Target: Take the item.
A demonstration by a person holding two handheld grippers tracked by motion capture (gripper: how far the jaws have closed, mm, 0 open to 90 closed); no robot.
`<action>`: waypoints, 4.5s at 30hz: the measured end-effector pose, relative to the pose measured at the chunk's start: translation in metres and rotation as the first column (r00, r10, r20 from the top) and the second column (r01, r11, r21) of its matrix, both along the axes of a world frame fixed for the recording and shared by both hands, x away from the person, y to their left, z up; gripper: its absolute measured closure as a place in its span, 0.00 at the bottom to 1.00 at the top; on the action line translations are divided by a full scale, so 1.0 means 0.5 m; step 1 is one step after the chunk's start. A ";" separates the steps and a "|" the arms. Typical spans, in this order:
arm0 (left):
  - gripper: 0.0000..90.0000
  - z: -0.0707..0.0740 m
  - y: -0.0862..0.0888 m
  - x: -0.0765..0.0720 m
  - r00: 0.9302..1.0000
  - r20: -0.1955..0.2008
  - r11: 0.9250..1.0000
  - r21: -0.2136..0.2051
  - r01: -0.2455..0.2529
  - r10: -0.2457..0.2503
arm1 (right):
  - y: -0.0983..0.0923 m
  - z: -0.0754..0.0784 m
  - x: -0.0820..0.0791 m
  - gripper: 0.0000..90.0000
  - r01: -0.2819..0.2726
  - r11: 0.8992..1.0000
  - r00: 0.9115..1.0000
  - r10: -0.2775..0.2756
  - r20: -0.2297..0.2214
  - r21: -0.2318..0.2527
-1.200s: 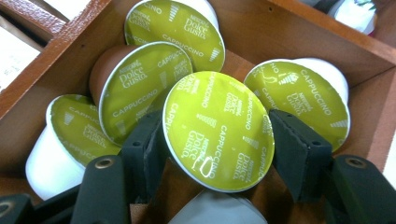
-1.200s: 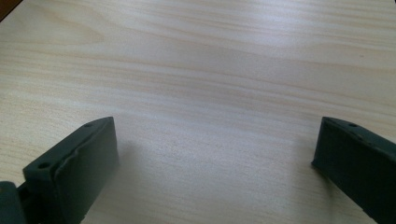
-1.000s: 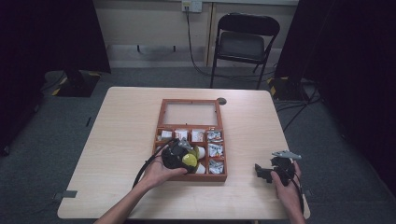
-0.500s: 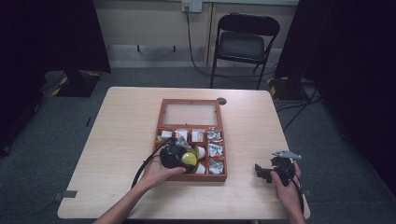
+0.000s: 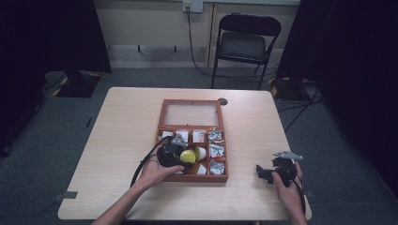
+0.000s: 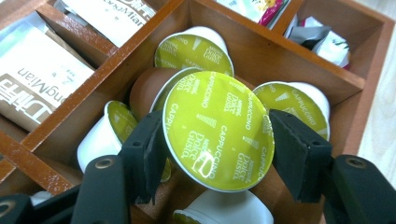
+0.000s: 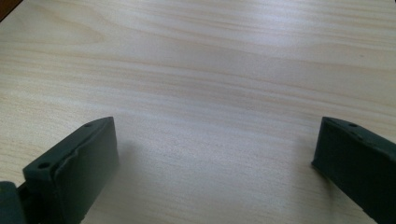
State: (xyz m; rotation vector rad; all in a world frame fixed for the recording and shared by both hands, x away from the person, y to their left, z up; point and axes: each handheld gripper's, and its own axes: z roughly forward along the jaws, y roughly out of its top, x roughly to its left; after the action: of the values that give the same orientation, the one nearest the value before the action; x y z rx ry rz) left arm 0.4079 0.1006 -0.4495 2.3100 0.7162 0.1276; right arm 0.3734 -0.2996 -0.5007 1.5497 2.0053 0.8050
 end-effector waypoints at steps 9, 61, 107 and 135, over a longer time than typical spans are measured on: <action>0.44 0.013 0.008 -0.002 1.000 0.015 1.000 -0.026 0.006 -0.005 | 0.000 0.000 0.000 0.00 0.000 1.000 1.000 0.000 0.000 0.000; 0.44 0.127 0.114 -0.033 0.989 0.141 0.987 -0.161 -0.024 0.047 | 0.000 0.000 0.000 0.00 0.000 1.000 1.000 0.000 0.000 0.000; 0.44 0.155 0.238 -0.007 0.965 0.152 0.959 -0.222 -0.177 0.214 | 0.000 0.000 0.000 0.00 0.000 1.000 1.000 0.000 0.000 0.000; 0.44 0.122 0.328 0.026 0.924 0.132 0.919 -0.225 -0.325 0.359 | 0.000 0.000 0.000 0.00 0.000 1.000 1.000 0.000 0.000 0.000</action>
State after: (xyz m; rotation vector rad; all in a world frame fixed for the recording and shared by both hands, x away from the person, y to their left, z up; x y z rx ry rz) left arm 0.4211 0.2644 -0.3883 1.9380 0.9930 0.3927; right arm 0.3734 -0.2996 -0.5007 1.5496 2.0054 0.8049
